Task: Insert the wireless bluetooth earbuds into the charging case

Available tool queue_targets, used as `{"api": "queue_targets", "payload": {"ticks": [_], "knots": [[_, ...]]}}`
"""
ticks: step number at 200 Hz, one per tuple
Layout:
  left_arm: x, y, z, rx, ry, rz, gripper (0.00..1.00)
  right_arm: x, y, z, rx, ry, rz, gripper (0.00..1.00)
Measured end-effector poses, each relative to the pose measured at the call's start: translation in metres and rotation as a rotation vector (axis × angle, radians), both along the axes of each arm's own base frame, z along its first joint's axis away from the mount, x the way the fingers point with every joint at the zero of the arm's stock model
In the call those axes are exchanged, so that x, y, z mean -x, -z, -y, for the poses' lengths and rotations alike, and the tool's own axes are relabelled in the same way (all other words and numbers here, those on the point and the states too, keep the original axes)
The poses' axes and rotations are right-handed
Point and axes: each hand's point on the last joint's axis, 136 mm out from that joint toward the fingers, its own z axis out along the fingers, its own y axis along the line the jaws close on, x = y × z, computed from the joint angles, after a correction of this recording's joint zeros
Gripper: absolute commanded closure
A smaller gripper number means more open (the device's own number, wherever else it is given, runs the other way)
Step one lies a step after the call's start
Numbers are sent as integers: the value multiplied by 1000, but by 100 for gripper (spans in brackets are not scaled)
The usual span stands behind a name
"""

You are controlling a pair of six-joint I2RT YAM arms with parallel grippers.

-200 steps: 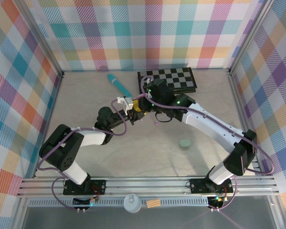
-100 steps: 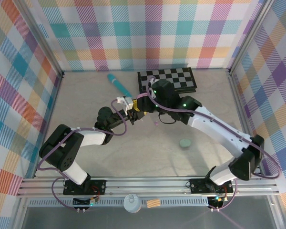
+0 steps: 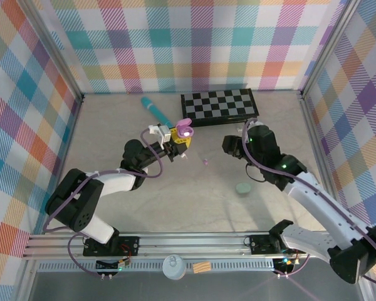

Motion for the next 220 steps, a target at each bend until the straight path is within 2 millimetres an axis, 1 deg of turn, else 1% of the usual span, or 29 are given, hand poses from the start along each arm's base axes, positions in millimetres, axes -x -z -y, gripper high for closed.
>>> {"api": "queue_targets", "payload": {"ticks": [12,28,48,62,97,119,148,193,220], "knots": [[3,-3,-2,2,0,4,74,-2,33,4,33,14,-74,40],[7,-7,-4,3,0,6,74,-3,70,-2,76,-7,-170,43],[13,-10,-7,4,-1,7,74,-9,102,-16,102,-51,-269,45],[16,-13,-11,6,-7,11,74,-16,117,-27,98,-80,-331,45],[20,-14,-26,11,-35,15,74,-36,141,-62,38,-153,-432,48],[21,-13,-33,11,-50,8,74,-43,157,-77,-1,-168,-486,48],[23,-14,-37,9,-57,4,74,-44,173,-92,-77,-167,-549,49],[27,-19,-40,7,-61,6,74,-43,176,-107,-180,-164,-587,50],[26,-16,-40,0,-62,-6,74,-41,184,-110,-208,-154,-622,51]]}}
